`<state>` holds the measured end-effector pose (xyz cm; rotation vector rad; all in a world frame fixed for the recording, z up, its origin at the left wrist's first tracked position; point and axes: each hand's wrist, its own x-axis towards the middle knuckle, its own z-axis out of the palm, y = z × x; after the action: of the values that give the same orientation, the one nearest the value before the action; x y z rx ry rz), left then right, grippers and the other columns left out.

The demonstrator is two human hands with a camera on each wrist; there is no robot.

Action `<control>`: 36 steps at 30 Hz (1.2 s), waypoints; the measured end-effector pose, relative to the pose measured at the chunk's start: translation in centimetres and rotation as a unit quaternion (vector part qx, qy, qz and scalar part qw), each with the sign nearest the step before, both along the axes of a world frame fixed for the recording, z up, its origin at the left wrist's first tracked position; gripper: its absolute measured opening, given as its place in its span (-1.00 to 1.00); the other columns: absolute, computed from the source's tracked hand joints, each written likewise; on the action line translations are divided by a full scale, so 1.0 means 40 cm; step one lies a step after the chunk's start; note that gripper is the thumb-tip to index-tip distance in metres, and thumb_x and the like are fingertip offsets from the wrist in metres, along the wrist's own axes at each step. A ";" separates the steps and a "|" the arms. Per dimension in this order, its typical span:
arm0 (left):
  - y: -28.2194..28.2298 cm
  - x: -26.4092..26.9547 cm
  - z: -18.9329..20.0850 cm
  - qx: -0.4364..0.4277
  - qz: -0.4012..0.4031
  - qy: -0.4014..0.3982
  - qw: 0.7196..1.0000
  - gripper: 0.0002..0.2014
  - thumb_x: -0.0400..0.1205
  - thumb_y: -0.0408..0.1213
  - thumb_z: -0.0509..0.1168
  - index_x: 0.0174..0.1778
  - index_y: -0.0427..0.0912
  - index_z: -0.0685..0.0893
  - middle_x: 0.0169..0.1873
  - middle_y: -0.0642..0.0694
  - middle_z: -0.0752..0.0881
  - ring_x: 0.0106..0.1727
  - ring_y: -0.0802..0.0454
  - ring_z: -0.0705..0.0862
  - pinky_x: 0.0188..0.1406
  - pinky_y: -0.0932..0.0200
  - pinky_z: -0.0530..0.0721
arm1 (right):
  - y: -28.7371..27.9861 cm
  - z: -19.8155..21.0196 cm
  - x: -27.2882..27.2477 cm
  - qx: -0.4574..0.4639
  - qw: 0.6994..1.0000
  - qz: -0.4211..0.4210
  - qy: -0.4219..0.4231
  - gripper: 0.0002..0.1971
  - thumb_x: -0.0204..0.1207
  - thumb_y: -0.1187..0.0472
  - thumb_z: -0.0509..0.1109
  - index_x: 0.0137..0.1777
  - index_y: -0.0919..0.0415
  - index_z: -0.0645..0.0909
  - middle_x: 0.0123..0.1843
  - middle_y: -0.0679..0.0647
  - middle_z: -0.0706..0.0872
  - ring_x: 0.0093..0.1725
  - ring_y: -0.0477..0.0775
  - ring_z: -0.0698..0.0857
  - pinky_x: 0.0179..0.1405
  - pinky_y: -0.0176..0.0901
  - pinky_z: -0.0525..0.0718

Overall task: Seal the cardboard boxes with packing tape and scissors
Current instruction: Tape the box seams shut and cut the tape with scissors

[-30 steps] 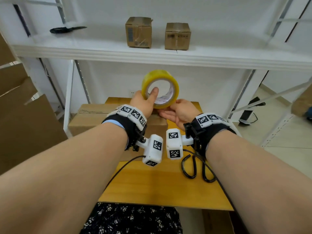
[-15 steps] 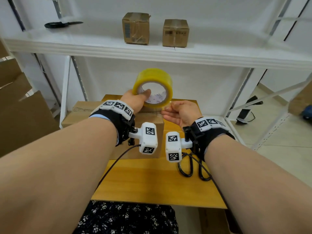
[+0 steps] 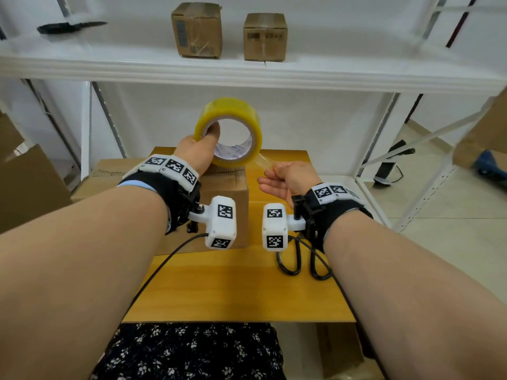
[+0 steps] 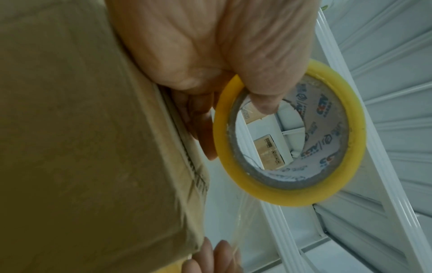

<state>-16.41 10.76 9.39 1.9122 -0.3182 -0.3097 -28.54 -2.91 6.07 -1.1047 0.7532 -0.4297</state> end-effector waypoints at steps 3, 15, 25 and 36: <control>-0.002 -0.007 0.003 -0.011 0.002 -0.005 1.000 -0.58 0.56 0.35 0.19 -0.28 0.05 0.54 -0.13 -0.09 0.66 -0.03 -0.13 0.61 0.20 -0.10 0.58 | 0.004 -0.012 -0.001 0.020 1.000 0.003 0.021 -0.84 0.77 0.36 0.19 -0.05 0.38 0.51 -0.19 0.25 0.72 -0.27 0.19 0.78 -0.53 -0.08 0.79; 0.013 -0.009 -0.008 -0.079 0.001 -0.025 0.997 -0.84 0.44 0.11 0.34 -0.18 0.17 0.58 -0.04 -0.04 0.69 0.12 -0.15 0.67 0.28 -0.25 0.60 | 0.043 0.009 0.024 0.099 0.992 0.019 0.078 -0.76 0.77 0.38 0.15 -0.15 0.42 0.47 -0.25 0.26 0.62 0.26 0.41 0.72 0.01 0.17 0.70; 0.001 -0.013 -0.005 -0.026 0.028 -0.030 0.999 -0.56 0.63 0.17 0.20 0.13 -0.11 0.72 -0.04 -0.10 0.69 -0.07 -0.08 0.61 0.00 0.04 0.53 | 0.033 -0.007 0.031 0.123 0.989 0.010 0.081 -0.78 0.76 0.37 0.20 -0.15 0.42 0.48 -0.27 0.27 0.64 0.20 0.41 0.76 -0.27 0.12 0.73; 0.002 -0.011 -0.024 -0.052 0.048 -0.061 0.996 -0.68 0.62 0.09 0.31 0.00 -0.13 0.64 -0.18 -0.14 0.62 -0.18 -0.09 0.56 -0.32 0.13 0.47 | 0.026 -0.044 0.067 0.103 0.985 0.028 0.137 -0.80 0.77 0.34 0.19 -0.04 0.45 0.54 -0.18 0.26 0.71 0.03 0.28 0.80 -0.27 0.07 0.76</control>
<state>-16.83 10.85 8.45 1.8412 -0.3165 -0.1112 -25.86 -1.86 4.33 -0.9962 0.9828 -0.1484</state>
